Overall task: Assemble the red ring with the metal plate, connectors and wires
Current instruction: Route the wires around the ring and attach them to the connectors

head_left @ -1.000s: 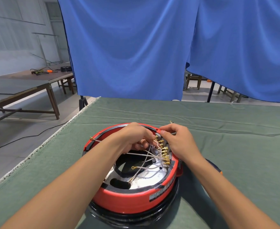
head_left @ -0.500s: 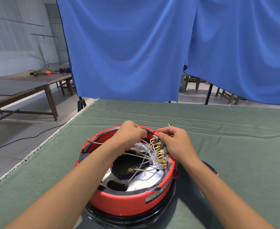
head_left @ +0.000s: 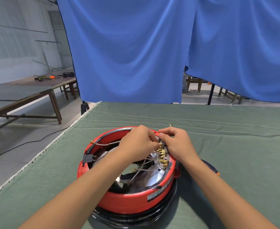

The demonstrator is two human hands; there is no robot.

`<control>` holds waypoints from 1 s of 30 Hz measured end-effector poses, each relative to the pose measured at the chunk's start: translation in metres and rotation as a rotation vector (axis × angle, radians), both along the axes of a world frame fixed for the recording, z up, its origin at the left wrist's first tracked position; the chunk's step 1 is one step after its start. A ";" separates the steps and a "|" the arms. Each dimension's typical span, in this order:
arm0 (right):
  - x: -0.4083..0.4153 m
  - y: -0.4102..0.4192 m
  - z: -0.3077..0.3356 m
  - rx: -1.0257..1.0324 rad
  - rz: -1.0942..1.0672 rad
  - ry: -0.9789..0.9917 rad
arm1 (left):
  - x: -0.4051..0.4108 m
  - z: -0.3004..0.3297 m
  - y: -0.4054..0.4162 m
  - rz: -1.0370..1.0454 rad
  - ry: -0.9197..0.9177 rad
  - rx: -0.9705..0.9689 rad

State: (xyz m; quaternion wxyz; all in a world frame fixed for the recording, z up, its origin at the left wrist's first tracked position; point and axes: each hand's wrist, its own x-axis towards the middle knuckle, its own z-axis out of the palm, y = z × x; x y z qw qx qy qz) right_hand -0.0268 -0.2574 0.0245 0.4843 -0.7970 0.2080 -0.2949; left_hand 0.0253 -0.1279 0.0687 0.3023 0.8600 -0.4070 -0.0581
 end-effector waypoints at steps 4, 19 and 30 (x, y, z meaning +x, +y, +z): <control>0.000 0.000 0.000 -0.008 -0.008 -0.001 | 0.012 -0.004 0.001 -0.054 0.018 -0.030; -0.002 0.001 0.001 -0.025 -0.021 0.013 | 0.020 -0.008 0.007 -0.085 0.125 -0.107; -0.002 0.001 0.001 -0.030 -0.022 0.007 | 0.016 -0.008 0.007 -0.040 0.118 -0.104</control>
